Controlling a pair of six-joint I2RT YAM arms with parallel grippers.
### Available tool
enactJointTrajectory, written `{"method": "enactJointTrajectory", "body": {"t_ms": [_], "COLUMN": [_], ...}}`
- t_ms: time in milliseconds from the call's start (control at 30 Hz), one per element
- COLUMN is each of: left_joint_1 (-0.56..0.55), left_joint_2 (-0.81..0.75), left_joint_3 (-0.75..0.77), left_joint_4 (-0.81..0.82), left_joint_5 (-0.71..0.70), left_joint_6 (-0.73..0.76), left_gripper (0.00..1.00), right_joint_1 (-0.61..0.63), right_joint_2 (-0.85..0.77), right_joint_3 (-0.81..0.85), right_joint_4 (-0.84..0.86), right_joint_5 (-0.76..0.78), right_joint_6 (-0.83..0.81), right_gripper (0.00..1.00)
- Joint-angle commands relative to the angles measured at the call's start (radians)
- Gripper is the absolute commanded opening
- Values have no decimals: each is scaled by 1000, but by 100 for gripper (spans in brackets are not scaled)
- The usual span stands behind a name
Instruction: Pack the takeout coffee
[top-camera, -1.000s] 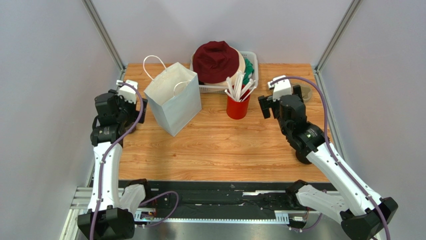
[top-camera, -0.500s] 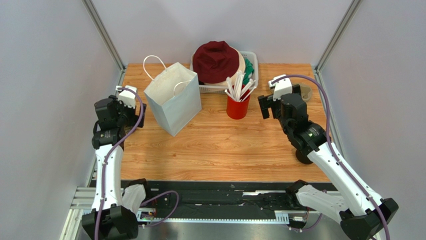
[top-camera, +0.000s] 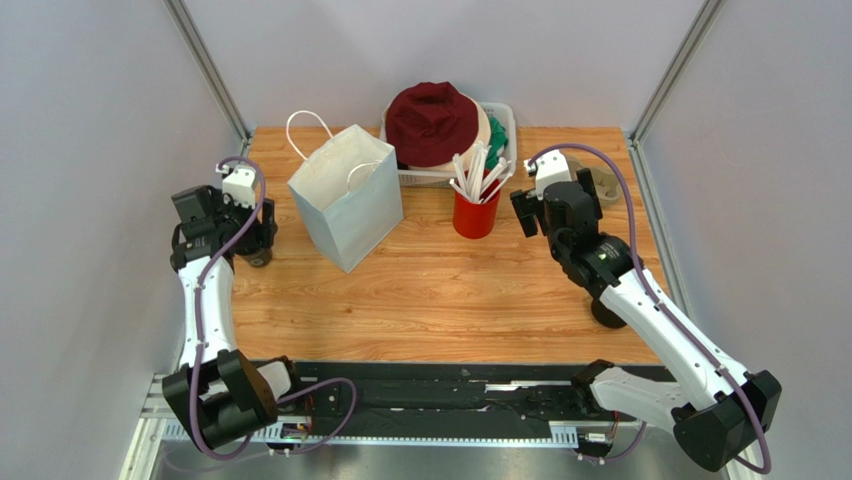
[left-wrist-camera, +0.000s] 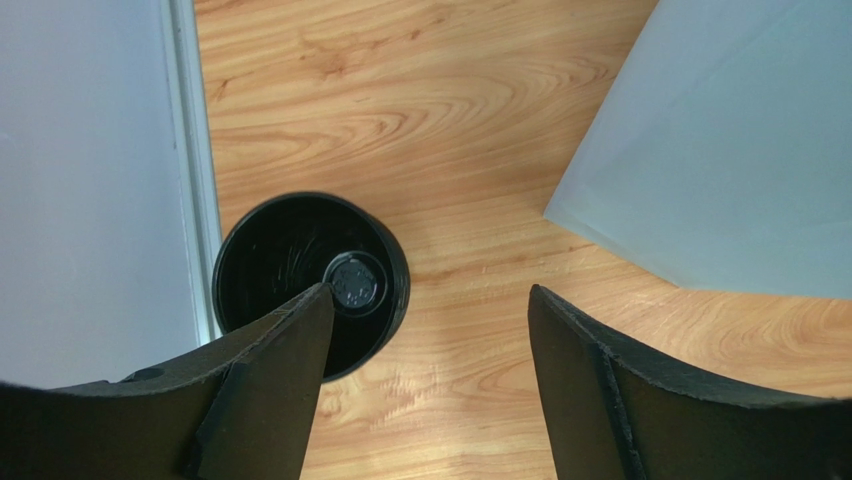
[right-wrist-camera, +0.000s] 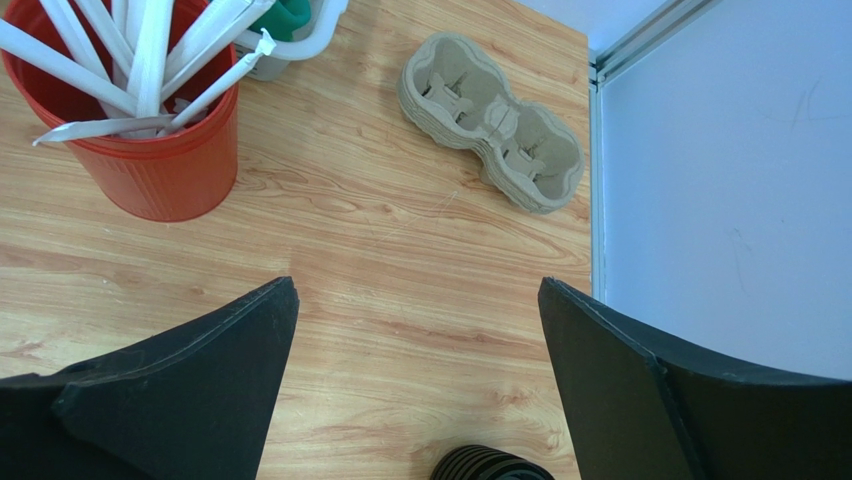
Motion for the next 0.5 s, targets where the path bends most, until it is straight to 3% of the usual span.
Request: {"method": "enactJointTrajectory", "body": {"t_ms": [0,467], "left_joint_1": [12,12], "left_joint_2": [46,59], "left_joint_3": [61,49], "left_joint_4": [12,93], "left_joint_5": [88,46], "left_joint_6": [45,42], "left_gripper": [77,70], "right_joint_1": [7,7], "right_joint_2": [10,-5], "right_joint_3": [24,18], "right_joint_4": [33,36], "right_joint_5": [40,42], "right_joint_6": [-19,-15], "right_gripper": [98,98]}}
